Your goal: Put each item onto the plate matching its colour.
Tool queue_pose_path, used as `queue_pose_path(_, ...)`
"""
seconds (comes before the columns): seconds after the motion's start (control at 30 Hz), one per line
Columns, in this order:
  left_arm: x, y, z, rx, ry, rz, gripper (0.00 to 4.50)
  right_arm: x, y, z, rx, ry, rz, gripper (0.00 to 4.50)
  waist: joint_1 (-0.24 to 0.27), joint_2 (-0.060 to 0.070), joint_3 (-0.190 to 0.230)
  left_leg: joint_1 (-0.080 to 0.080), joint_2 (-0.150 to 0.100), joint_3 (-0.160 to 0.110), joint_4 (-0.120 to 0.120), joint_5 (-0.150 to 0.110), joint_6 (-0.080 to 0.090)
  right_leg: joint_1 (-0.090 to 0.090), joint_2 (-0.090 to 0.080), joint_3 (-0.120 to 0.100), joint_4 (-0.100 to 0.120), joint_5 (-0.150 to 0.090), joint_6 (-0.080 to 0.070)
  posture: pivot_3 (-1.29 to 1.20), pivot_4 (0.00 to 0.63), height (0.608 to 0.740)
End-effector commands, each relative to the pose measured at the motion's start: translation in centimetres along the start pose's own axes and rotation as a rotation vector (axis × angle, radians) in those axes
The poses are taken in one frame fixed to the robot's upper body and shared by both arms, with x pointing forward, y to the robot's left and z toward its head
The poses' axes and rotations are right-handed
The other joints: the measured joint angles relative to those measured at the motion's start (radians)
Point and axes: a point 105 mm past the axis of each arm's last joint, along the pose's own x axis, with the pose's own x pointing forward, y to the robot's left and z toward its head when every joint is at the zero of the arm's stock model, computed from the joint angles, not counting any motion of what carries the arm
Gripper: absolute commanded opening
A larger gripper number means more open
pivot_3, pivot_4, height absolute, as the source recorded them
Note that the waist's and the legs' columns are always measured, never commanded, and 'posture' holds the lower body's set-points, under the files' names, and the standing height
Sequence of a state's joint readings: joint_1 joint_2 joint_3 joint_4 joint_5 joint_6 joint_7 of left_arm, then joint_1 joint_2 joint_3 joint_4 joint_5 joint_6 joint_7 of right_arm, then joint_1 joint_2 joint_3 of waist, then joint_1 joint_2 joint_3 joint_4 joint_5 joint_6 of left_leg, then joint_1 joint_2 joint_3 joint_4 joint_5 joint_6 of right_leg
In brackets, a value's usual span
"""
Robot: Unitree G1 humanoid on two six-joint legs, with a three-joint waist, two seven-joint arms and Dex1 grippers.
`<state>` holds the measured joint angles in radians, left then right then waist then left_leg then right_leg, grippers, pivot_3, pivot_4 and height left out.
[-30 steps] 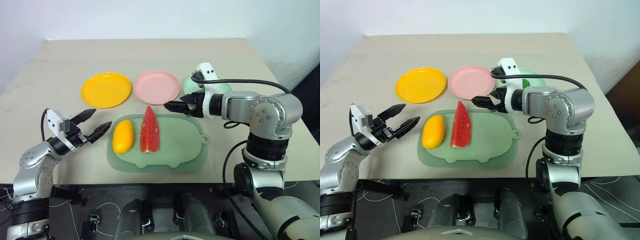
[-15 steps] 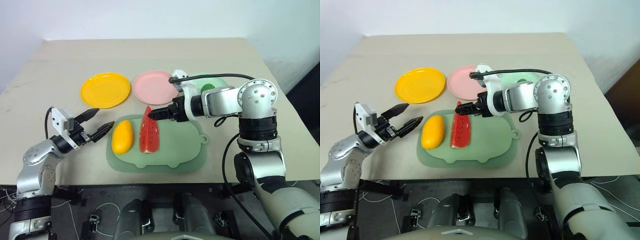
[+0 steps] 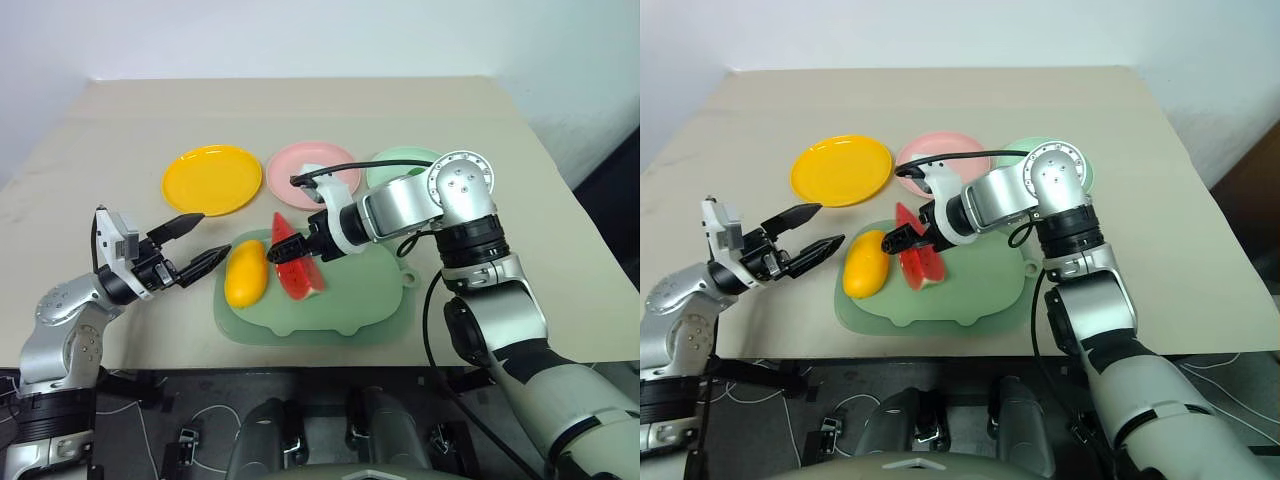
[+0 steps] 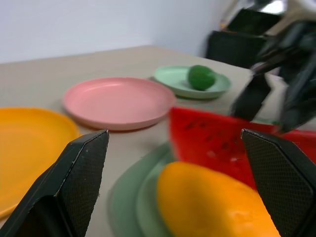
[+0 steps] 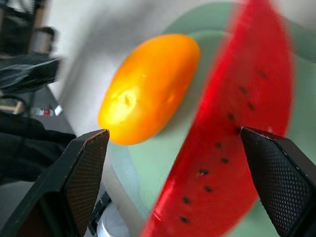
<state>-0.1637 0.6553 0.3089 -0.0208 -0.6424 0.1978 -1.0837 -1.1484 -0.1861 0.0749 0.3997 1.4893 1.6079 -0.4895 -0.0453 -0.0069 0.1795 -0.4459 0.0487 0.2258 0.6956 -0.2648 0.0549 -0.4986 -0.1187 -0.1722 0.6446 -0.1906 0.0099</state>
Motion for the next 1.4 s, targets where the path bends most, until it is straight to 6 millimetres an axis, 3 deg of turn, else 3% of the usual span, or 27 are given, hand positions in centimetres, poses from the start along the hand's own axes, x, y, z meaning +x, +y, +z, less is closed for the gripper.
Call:
queue_pose_path(0.03, -0.5, -0.4, 1.2, 0.045, -0.002, -0.04, 4.5, 0.0, 0.2, 0.4, -0.033, 0.004, -0.043, 4.48, 0.001, 0.0, 0.0, 0.0, 0.0, 0.0, 0.0, 0.0, 0.0, 0.0, 0.0, 0.0, 0.0, 0.0, 0.0, 0.0, 0.15, 0.696)
queue_pose_path(0.53, -1.6, -0.1, 1.4, 0.05, 0.036, -0.001, 4.5, 1.4, -1.5, -1.2, -0.227, 0.04, -0.238, 4.48, 0.001, 0.0, 0.0, 0.0, 0.0, 0.0, -0.003, 0.0, 0.0, -0.001, 0.0, 0.0, -0.003, 0.0, 0.0, 0.0, 0.15, 0.696)
queue_pose_path(0.63, -1.7, -0.3, 1.5, 0.042, 0.039, -0.015, 4.5, 1.5, -1.5, -1.0, -0.269, 0.025, -0.245, 3.94, 0.0, 0.0, 0.0, 0.0, 0.0, 0.0, -0.004, 0.0, -0.001, -0.001, 0.0, 0.0, -0.005, 0.0, 0.0, 0.0, 0.15, 0.696)
queue_pose_path(0.77, -1.8, -0.8, 1.9, 0.033, 0.039, -0.049, 4.5, 1.7, -1.2, -1.1, -0.31, 0.018, -0.227, 2.74, 0.0, 0.0, 0.0, 0.0, 0.0, 0.001, -0.007, 0.001, -0.002, -0.001, 0.001, 0.0, -0.007, 0.0, 0.0, 0.0, 0.15, 0.696)
queue_pose_path(1.0, -1.9, -1.0, 2.0, 0.03, 0.066, -0.082, 4.5, 0.5, -1.6, -0.5, -0.35, -0.024, -0.223, 2.61, 0.0, 0.0, 0.0, 0.001, 0.0, 0.001, -0.012, 0.002, -0.004, -0.002, 0.001, 0.0, -0.009, 0.0, 0.0, 0.0, 0.15, 0.696)
queue_pose_path(1.1, -1.9, -1.1, 2.0, 0.03, 0.068, -0.084, 4.5, -1.4, -1.6, 0.9, -0.348, -0.089, -0.201, 2.61, 0.001, 0.0, 0.0, 0.001, 0.0, 0.001, -0.012, 0.002, -0.004, -0.002, 0.001, 0.0, -0.01, 0.0, 0.0, 0.0, 0.15, 0.696)
queue_pose_path(1.27, -2.0, -1.1, 2.0, 0.023, 0.071, -0.076, 4.5, -5.1, -2.2, 5.7, -0.36, -0.264, -0.229, 2.6, -0.001, 0.0, 0.0, 0.0, 0.0, 0.001, -0.012, 0.002, -0.004, -0.002, 0.001, 0.0, -0.011, 0.0, -0.001, 0.0, 0.15, 0.696)
queue_pose_path(1.4, -2.0, -1.1, 2.0, 0.021, 0.07, -0.068, 4.5, -5.6, -3.1, 9.3, -0.372, -0.363, -0.25, 2.58, -0.005, 0.0, 0.0, 0.001, 0.0, 0.002, -0.013, 0.003, -0.004, -0.003, 0.002, 0.0, -0.011, 0.0, -0.001, 0.0, 0.15, 0.696)
